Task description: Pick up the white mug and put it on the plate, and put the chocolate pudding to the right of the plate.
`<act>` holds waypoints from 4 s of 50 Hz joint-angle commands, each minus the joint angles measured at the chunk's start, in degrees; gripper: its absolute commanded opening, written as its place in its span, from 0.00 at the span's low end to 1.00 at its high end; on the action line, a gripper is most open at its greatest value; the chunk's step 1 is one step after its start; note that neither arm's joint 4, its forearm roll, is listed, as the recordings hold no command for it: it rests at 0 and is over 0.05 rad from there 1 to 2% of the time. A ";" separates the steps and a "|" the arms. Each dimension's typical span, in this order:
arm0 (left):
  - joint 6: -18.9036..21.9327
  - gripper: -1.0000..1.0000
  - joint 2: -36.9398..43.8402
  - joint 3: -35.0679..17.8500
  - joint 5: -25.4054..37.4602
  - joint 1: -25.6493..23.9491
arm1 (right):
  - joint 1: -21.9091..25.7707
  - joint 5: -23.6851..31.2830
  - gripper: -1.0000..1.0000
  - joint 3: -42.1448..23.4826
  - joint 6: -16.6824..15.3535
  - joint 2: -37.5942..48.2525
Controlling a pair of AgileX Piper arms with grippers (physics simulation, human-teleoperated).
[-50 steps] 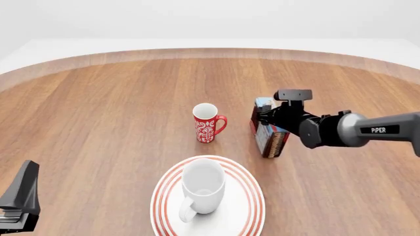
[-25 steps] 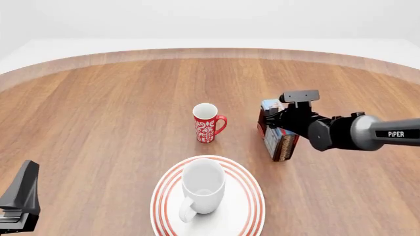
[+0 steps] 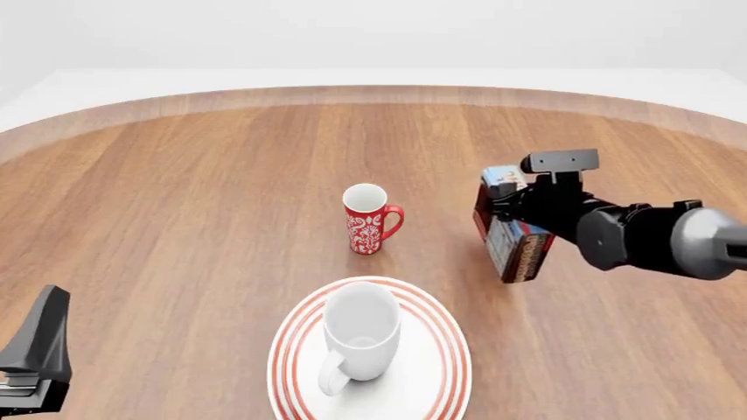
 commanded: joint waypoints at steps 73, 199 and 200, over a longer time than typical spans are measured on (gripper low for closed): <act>0.74 1.00 0.00 -0.14 -0.03 -0.47 | -9.10 0.00 0.00 24.15 0.86 -24.16; 1.04 1.00 0.00 -0.20 -0.27 -1.06 | -5.01 -2.50 0.00 40.16 1.03 -31.37; 1.05 1.00 0.00 -0.20 -0.29 -1.09 | -4.99 -2.78 0.00 40.21 1.01 -31.06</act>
